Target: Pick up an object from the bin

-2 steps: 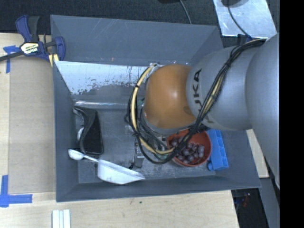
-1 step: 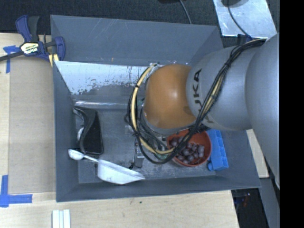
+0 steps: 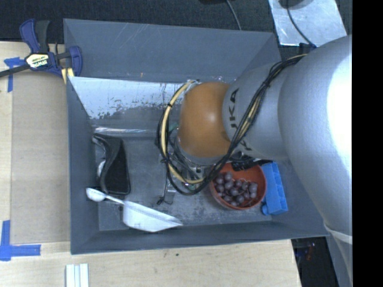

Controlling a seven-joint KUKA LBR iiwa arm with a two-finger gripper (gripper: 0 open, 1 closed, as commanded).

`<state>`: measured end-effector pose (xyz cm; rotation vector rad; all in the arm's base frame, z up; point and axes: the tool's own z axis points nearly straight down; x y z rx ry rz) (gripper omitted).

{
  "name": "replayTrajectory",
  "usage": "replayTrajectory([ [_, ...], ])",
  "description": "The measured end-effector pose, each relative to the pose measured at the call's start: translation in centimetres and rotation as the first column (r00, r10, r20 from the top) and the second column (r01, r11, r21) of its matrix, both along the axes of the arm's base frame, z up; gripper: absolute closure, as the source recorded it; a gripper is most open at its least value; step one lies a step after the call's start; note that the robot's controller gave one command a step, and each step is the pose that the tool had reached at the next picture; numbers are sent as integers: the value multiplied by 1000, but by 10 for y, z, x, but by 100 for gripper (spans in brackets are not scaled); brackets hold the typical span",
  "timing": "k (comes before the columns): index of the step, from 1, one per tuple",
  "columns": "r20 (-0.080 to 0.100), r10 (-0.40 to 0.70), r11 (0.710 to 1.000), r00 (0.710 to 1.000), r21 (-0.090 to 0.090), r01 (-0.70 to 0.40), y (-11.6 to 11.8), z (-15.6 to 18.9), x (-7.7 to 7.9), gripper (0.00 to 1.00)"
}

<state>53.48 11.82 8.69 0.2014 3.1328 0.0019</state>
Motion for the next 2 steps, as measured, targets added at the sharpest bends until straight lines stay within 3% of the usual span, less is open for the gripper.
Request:
replayTrajectory([
  [1, -12, 37, 999, 999, -3, -37, -1, 15, -17, 0],
  [2, -14, 361, 932, 932, 1, -361, 20, 10, -54, 0],
])
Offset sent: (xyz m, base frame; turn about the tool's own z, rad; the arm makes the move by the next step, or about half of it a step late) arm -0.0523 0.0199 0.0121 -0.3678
